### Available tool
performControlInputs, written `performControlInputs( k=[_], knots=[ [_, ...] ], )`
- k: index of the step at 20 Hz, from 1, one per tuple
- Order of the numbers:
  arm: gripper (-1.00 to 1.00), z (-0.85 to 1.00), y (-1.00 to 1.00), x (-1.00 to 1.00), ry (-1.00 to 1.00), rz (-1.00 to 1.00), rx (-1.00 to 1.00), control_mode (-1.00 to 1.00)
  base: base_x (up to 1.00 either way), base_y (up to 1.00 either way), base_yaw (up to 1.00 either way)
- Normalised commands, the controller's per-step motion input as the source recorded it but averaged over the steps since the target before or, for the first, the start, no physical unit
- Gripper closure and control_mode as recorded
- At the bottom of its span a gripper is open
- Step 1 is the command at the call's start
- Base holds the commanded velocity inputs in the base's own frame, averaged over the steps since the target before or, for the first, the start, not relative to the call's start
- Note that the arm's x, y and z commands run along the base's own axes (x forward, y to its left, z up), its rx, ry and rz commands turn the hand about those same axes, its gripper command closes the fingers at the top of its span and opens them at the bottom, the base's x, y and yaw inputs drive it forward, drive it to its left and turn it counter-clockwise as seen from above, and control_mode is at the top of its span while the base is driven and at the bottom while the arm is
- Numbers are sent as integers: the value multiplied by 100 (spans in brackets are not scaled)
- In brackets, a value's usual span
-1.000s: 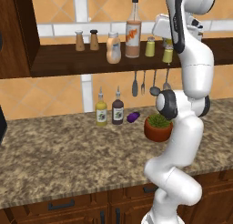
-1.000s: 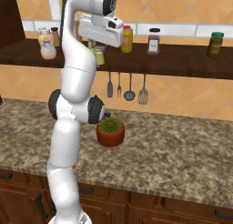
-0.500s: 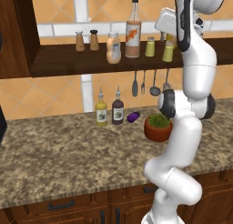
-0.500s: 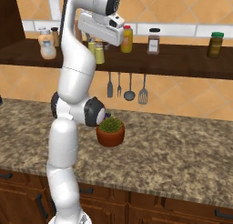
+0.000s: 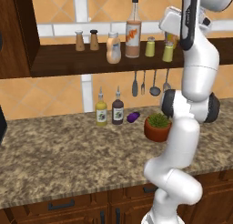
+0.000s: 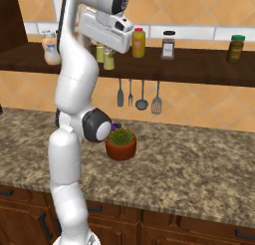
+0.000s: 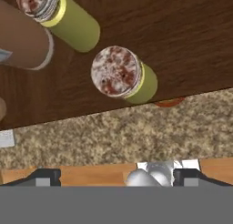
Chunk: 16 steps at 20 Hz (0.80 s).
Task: Put the shaker and condiment bottle from the counter next to their counterparts in the cabinet.
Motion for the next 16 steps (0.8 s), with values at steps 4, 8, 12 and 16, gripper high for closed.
performControlInputs(
  k=[4, 8, 12, 16],
  knots=[
    [-100, -80, 26, -100, 8, 0, -16, -100, 0, 0, 0],
    [-100, -65, 16, -100, 2, 0, -8, -100, 0, 0, 0],
    [-100, -48, 4, -100, 0, 0, -1, -100, 0, 0, 0],
    [-100, -37, 0, -100, -3, 0, 0, -100, 0, 0, 0]
  ],
)
